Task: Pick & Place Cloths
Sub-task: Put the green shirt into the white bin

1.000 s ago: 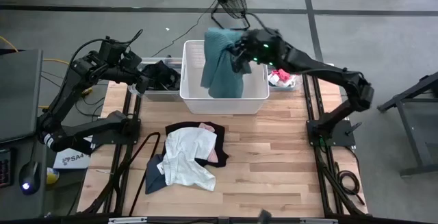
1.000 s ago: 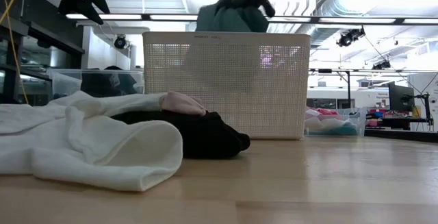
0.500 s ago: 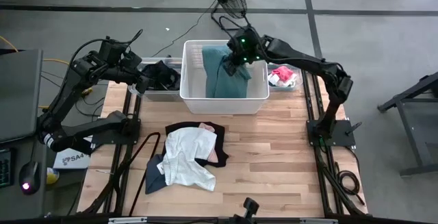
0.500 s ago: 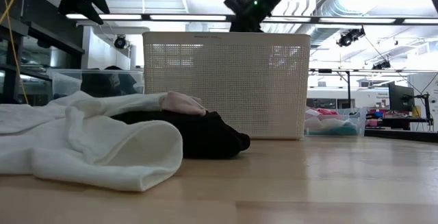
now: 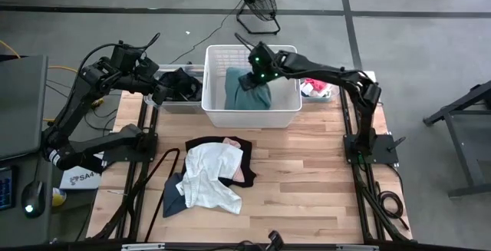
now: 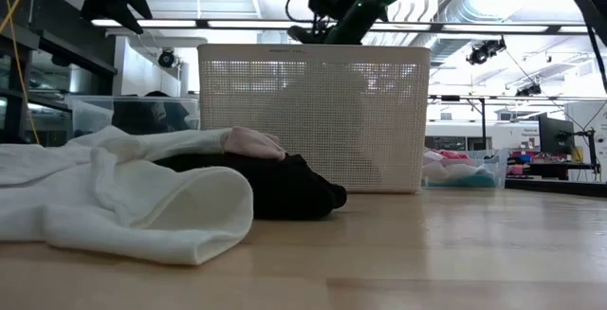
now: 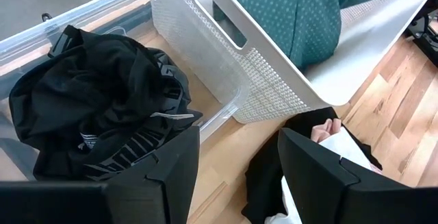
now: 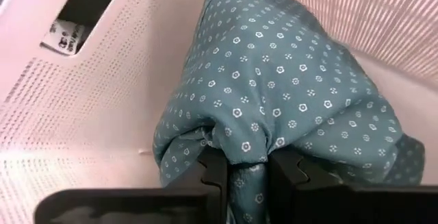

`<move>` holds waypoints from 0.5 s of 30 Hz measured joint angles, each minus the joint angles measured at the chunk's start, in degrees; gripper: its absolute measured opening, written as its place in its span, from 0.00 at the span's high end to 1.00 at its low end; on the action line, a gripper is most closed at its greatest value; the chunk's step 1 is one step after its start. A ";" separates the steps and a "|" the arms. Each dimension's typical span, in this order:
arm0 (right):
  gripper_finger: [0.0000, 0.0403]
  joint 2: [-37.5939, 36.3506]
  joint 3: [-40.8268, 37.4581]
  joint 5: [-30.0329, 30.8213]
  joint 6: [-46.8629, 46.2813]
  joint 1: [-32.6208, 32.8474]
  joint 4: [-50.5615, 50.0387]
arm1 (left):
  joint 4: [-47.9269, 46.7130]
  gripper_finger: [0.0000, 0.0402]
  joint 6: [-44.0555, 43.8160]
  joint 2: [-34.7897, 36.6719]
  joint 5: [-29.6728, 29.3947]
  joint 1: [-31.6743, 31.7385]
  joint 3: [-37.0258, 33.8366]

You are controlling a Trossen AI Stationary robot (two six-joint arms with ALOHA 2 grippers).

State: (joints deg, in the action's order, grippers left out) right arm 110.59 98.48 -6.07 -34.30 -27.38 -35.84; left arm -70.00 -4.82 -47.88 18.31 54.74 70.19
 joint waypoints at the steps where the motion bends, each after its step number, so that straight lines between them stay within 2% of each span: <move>1: 0.89 0.39 0.00 0.01 -1.16 0.05 0.00 | 0.00 0.51 0.02 0.00 0.00 0.00 0.00; 8: 0.88 2.46 0.00 0.72 -6.18 -0.01 -0.37 | 0.00 0.51 0.00 0.02 -1.18 0.00 0.00; 15: 0.64 2.41 0.01 0.17 -10.98 -0.01 -0.28 | -0.01 0.51 0.01 0.02 -1.36 0.00 0.00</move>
State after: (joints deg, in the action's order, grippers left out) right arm 113.01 98.49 -5.90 -45.28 -27.39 -36.13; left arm -70.00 -4.81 -47.86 16.95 54.74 70.19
